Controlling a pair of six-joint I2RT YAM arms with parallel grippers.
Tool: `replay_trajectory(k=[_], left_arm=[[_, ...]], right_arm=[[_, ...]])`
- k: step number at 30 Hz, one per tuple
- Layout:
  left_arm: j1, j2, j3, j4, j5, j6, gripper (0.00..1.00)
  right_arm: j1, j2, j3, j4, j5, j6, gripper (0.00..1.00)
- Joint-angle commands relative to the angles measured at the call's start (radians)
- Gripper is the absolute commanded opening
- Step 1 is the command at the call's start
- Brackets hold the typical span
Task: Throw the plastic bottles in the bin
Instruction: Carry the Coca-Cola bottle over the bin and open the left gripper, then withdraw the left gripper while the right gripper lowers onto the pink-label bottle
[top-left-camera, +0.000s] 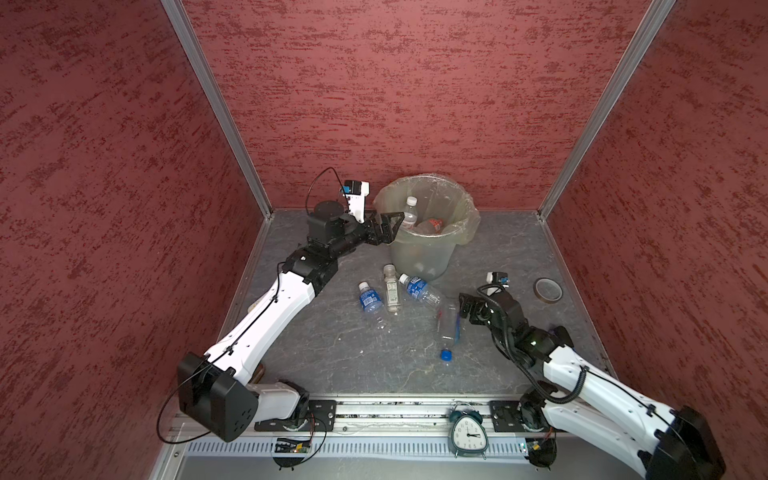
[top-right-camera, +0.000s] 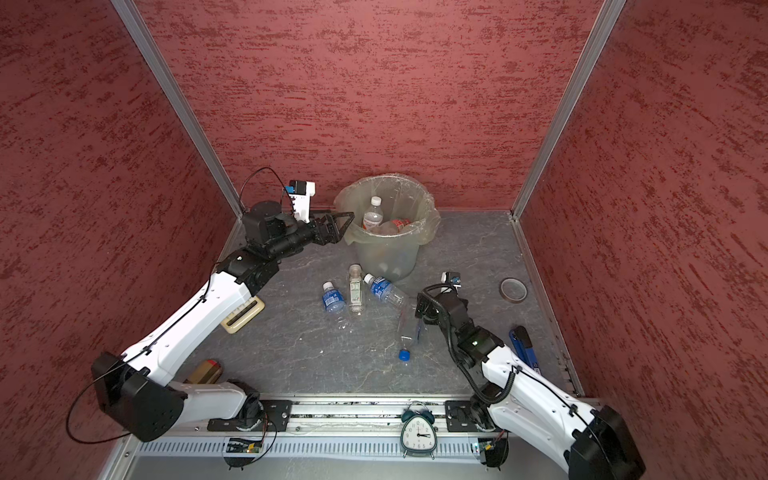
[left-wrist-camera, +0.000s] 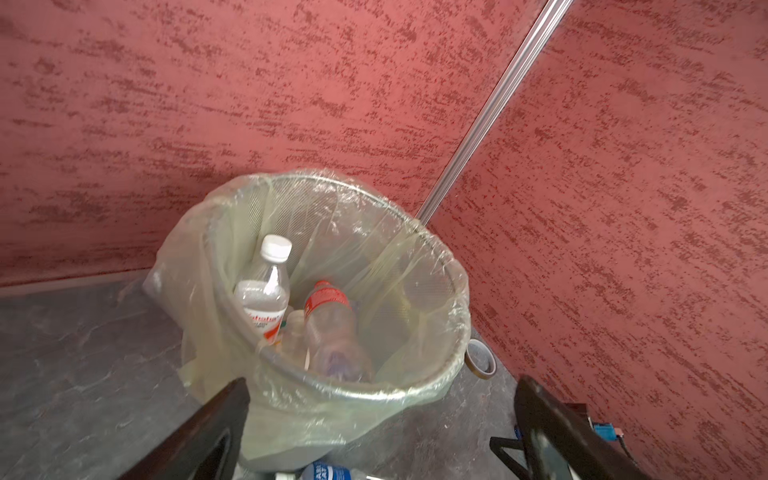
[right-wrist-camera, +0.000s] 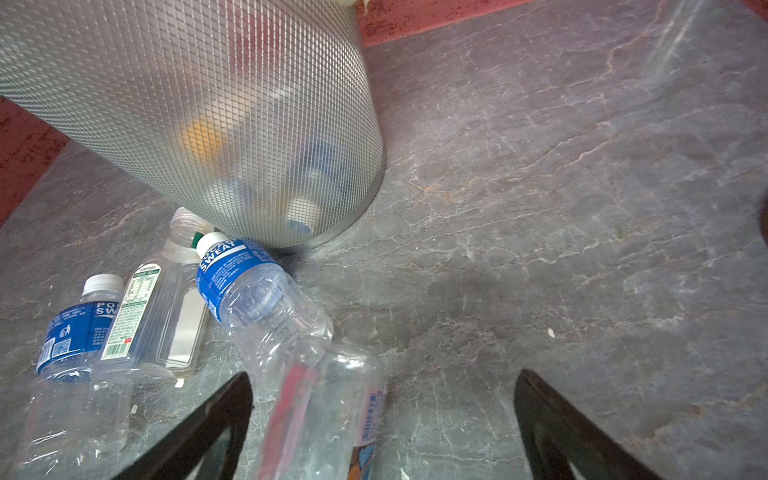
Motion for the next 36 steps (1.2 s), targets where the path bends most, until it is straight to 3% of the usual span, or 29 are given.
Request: replay_trajectory(k=[1, 16, 36], left_arm=[[0.005, -0.063, -0.082, 0.036, -0.014, -0.006, 0.99], [0.017, -0.244, -0.460, 0.048, -0.033, -0.045, 0.99], [0.028, -0.308, -0.685, 0.082, -0.006, -0.052, 1.00]], right_arm=[[0.031, 0.036, 0.037, -0.037, -0.004, 0.041, 0.99], [0.148, 0.237, 0.101, -0.057, 0.047, 0.107, 0.99], [0.172, 0.407, 0.154, -0.035, 0.012, 0.137, 0.99]])
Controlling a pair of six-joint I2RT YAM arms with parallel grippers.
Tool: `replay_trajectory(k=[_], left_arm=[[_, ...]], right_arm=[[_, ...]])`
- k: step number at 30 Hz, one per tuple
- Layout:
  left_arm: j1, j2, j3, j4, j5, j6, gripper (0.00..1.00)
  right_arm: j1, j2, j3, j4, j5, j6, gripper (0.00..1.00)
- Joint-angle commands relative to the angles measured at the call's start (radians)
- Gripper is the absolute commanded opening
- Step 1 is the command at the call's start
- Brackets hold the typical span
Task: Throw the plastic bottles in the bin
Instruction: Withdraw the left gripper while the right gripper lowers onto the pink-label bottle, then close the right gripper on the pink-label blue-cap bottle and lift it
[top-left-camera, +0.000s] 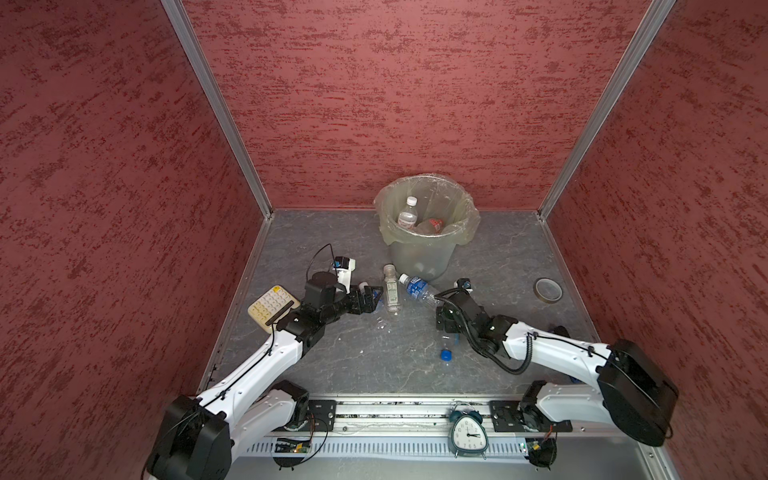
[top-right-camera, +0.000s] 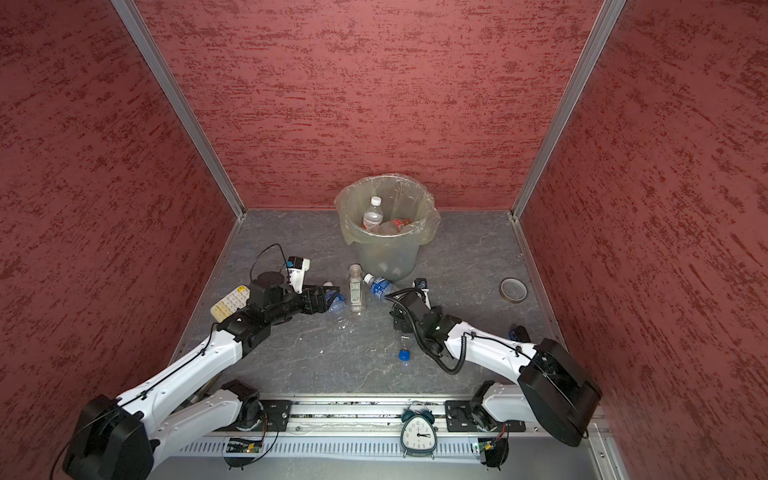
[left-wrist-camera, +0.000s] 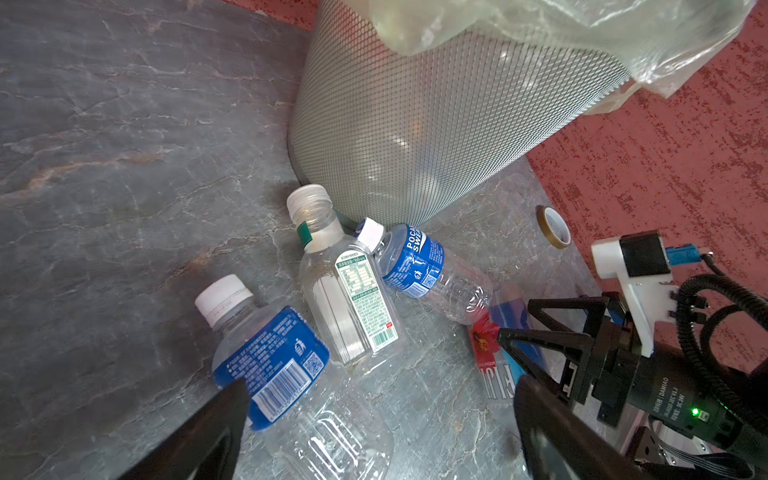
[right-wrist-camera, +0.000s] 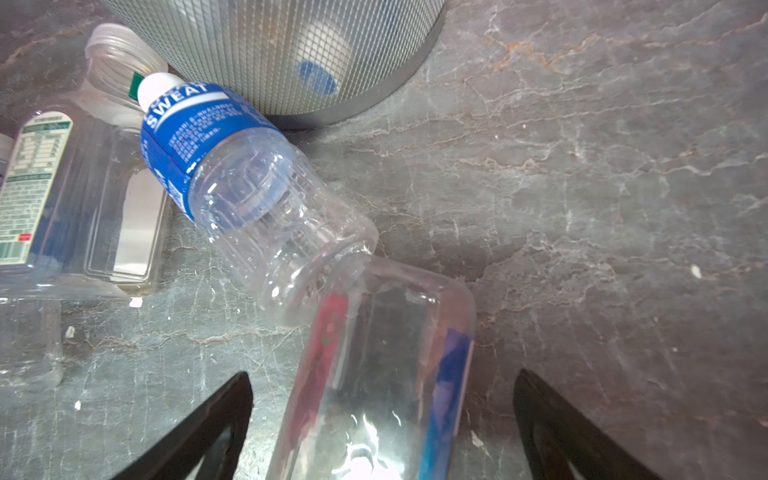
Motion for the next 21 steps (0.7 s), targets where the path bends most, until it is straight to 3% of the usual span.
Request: replay_trajectory(k=[1, 12, 21], left_arm=[[0.010, -0.013, -0.018, 0.038, 0.014, -0.008, 0.99], [0.022, 0.003, -0.069, 0.049, 0.028, -0.024, 1.00], [0.029, 0.021, -0.094, 0.073, 0.034, -0.034, 1.00]], right_arm=[[0.007, 0.015, 0.030, 0.010, 0.001, 0.029, 0.99], [0.015, 0.063, 0.043, -0.002, -0.017, 0.053, 0.87], [0.030, 0.064, 0.046, -0.042, -0.019, 0.081, 0.87]])
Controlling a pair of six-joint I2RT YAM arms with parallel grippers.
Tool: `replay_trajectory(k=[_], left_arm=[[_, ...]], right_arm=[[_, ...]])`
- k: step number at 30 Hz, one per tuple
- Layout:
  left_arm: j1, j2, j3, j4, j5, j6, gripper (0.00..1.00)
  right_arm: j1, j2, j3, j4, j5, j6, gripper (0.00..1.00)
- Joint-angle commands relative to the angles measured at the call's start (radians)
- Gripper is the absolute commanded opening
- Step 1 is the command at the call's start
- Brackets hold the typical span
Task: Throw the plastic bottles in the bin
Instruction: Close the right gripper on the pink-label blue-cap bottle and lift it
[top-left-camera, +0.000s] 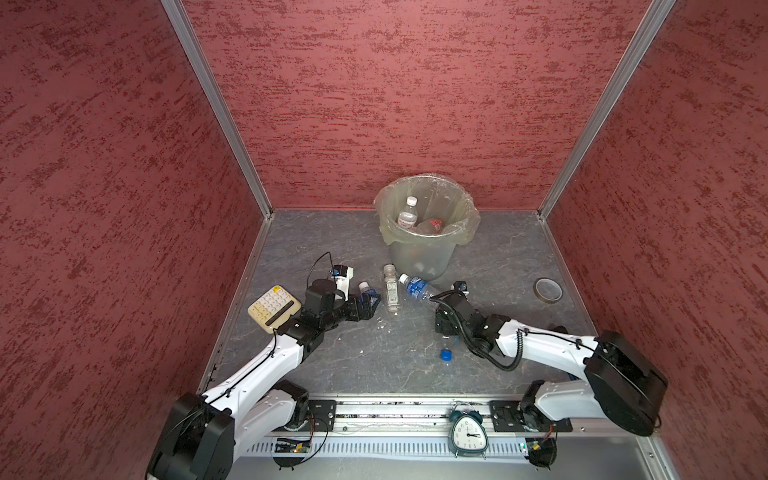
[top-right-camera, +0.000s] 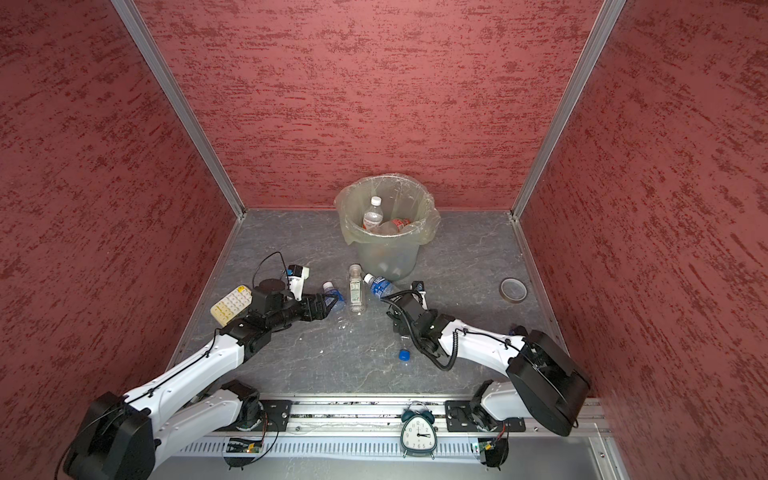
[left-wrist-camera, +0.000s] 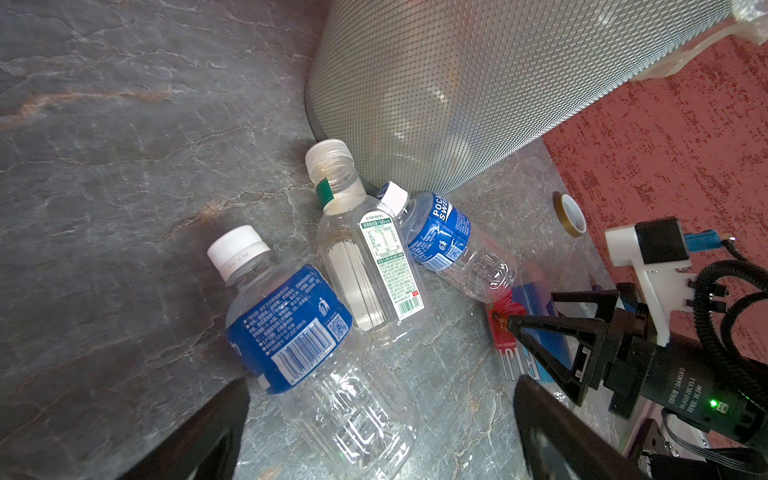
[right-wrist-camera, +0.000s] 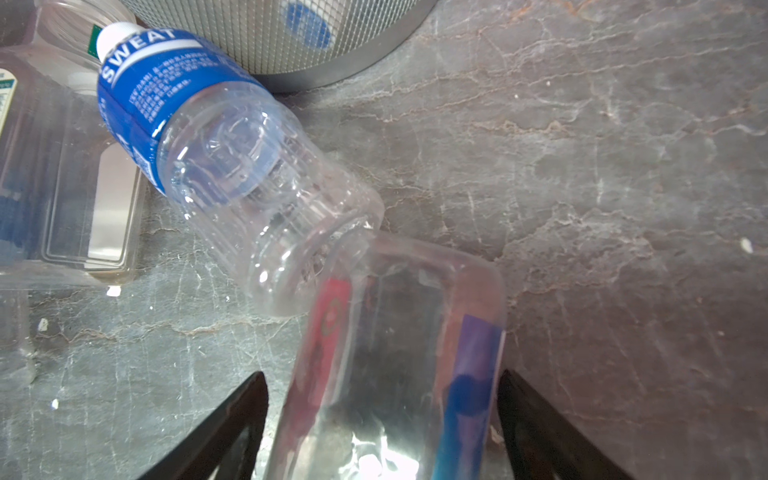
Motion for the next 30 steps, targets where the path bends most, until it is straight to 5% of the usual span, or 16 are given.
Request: replay_trajectory(k=[1, 23, 30], left_arm=[[0.010, 0.014, -0.012, 0.031, 0.017, -0.010, 1.00], [0.014, 0.014, -0.020, 0.023, 0.013, -0.016, 0.99], [0.013, 0.009, -0.028, 0.019, 0.029, -0.023, 0.99]], right_arm=[[0.016, 0.006, 0.034, -0.039, 0.000, 0.038, 0.87], [0.027, 0.036, 0.057, -0.149, 0.016, 0.047, 0.70], [0.029, -0.017, 0.039, -0.159, 0.023, 0.050, 0.51]])
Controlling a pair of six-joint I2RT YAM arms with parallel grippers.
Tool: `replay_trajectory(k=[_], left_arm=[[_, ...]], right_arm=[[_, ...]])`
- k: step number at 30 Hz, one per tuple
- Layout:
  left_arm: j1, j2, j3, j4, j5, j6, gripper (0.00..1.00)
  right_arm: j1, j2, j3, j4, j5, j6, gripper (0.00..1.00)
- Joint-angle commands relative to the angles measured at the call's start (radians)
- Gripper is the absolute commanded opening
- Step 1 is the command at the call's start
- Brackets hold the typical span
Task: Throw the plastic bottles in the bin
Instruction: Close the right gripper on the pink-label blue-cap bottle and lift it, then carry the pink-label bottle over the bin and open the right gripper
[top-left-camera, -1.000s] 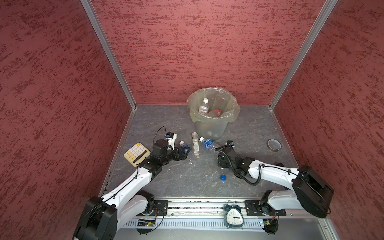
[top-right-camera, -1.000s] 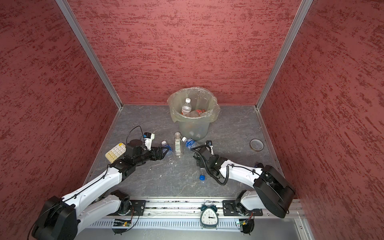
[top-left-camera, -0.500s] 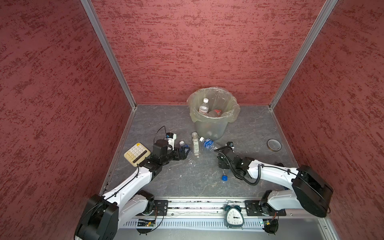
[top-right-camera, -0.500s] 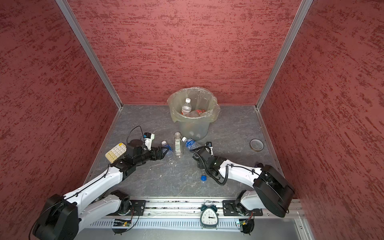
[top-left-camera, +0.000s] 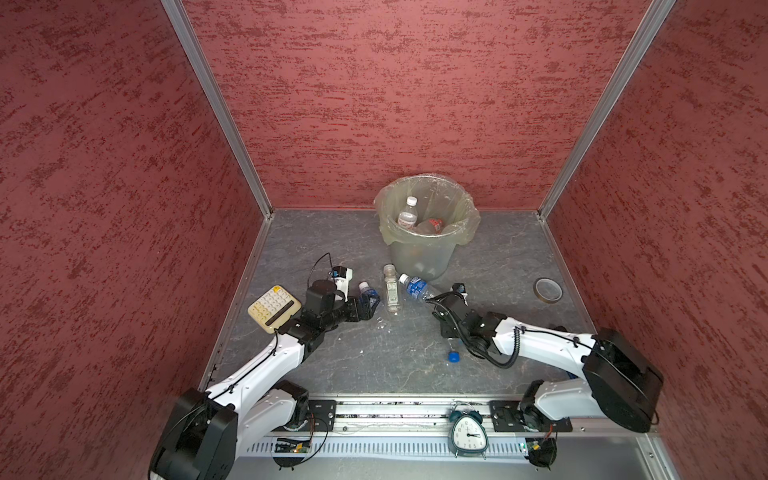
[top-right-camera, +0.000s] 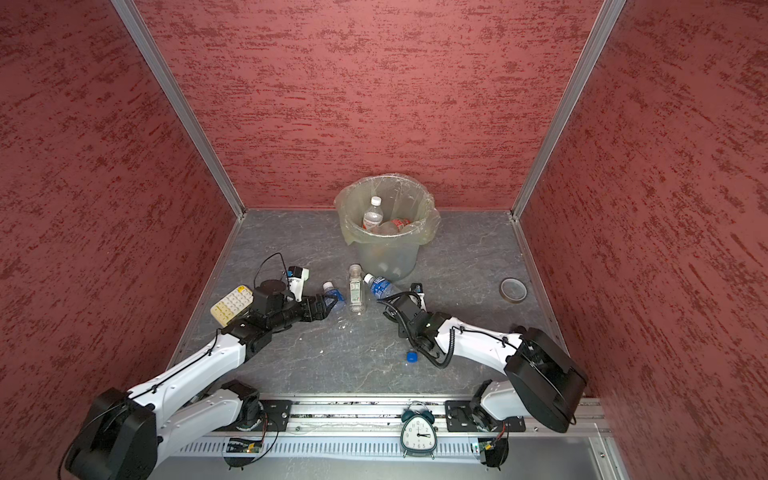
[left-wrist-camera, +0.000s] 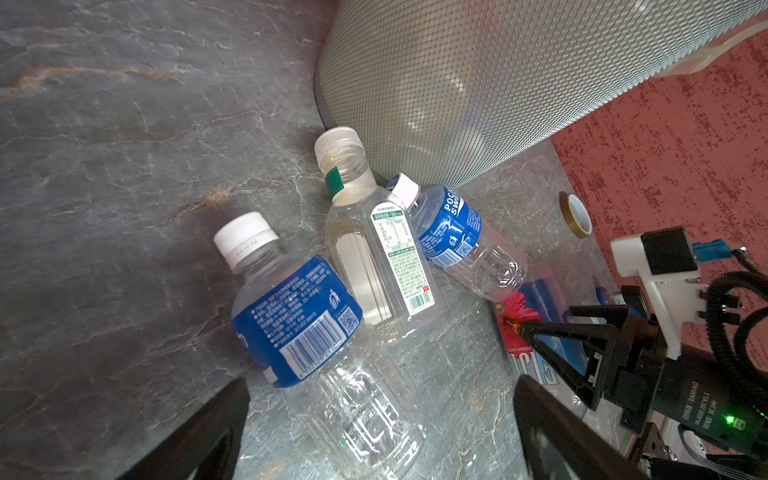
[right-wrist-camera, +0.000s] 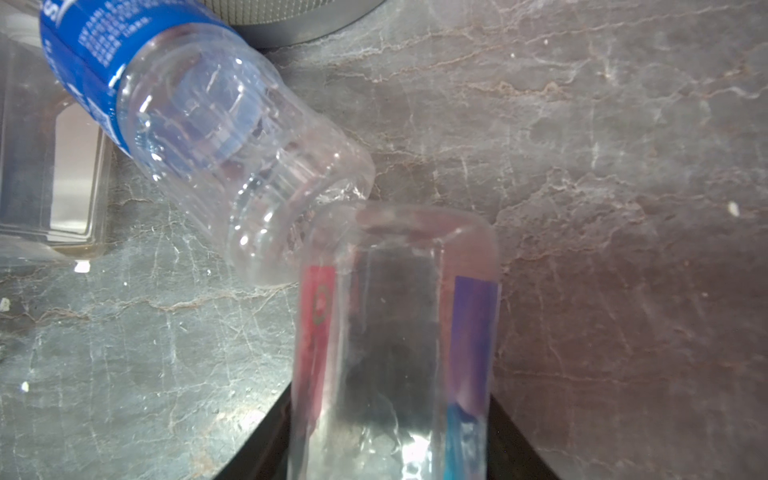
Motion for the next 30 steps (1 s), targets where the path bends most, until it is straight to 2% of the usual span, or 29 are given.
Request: replay_trajectory(k=[1, 3, 13, 17, 30], left_arm=[[0.005, -0.007, -0.014, 0.011, 0.026, -0.004, 0.99], [-0.005, -0.024, -0.025, 0.025, 0.039, -0.005, 0.99], [-0.158, -0.073, -0.046, 0.017, -0.042, -0.002, 0.99], [-0.190, -0.076, -0.048, 0.010, -0.061, -0.009, 0.99], [-0.257, -0.092, -0.056, -0.002, -0.084, 0.003, 0.99]], right_arm=[[0.008, -0.048, -0.006, -0.041, 0.023, 0.017, 0.50], [0.010, -0.079, -0.013, -0.044, 0.031, 0.016, 0.49], [0.034, -0.255, -0.098, 0.002, 0.059, -0.006, 0.47], [0.052, -0.314, -0.123, 0.009, 0.094, -0.013, 0.41], [0.089, -0.567, -0.168, 0.056, 0.191, -0.071, 0.42]])
